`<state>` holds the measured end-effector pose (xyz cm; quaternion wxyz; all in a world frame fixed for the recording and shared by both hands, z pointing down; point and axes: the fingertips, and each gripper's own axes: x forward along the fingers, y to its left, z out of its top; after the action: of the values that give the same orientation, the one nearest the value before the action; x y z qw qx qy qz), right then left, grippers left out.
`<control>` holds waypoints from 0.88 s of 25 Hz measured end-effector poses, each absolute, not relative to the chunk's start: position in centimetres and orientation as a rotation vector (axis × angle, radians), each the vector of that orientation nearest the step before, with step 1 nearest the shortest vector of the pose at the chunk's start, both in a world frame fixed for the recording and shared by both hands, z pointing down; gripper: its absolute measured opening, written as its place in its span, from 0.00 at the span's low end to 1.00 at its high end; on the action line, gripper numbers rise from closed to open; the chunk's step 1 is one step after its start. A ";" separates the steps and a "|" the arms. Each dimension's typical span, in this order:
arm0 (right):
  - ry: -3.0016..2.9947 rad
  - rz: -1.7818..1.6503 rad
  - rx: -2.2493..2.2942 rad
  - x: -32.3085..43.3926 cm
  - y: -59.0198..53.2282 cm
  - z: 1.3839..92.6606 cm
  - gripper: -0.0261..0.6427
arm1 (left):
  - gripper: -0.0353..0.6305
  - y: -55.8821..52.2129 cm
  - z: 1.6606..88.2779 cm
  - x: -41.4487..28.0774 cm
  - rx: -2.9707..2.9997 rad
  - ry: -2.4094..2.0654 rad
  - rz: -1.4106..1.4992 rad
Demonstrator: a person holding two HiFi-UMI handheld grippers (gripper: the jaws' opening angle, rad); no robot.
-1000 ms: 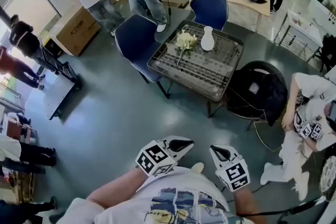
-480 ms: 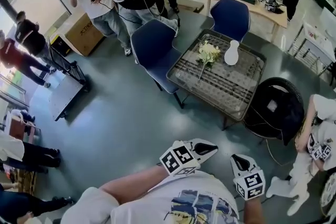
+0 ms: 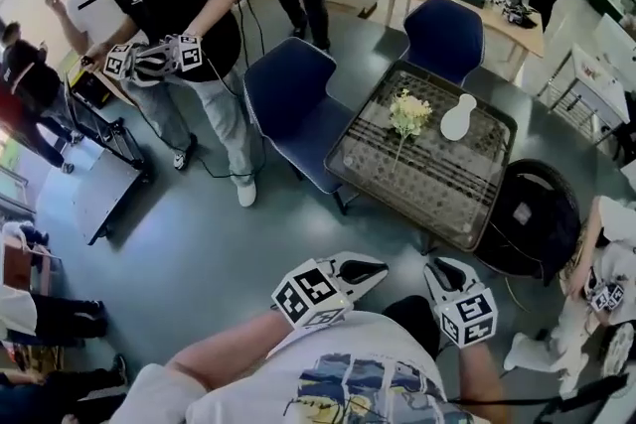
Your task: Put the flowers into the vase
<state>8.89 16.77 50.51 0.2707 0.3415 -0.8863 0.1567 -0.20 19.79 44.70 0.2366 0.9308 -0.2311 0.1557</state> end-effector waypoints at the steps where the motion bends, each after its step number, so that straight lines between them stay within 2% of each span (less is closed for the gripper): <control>1: -2.393 0.427 0.906 7.7 15.6 50.4 0.14 | 0.07 19.1 44.6 -1.4 2.545 -0.653 0.431; 8: -2.416 0.482 0.855 3.9 3.9 52.0 0.20 | 0.07 12.2 45.8 -6.2 2.460 -0.811 0.376; 22: -2.382 0.779 0.947 3.8 -28.7 63.2 0.32 | 0.07 -5.7 47.6 -7.0 2.300 -1.130 0.362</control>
<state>3.77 -28.70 63.20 0.2293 0.3442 -0.8654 0.2830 -6.95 -5.68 47.61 0.2731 0.8549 -0.4200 0.1344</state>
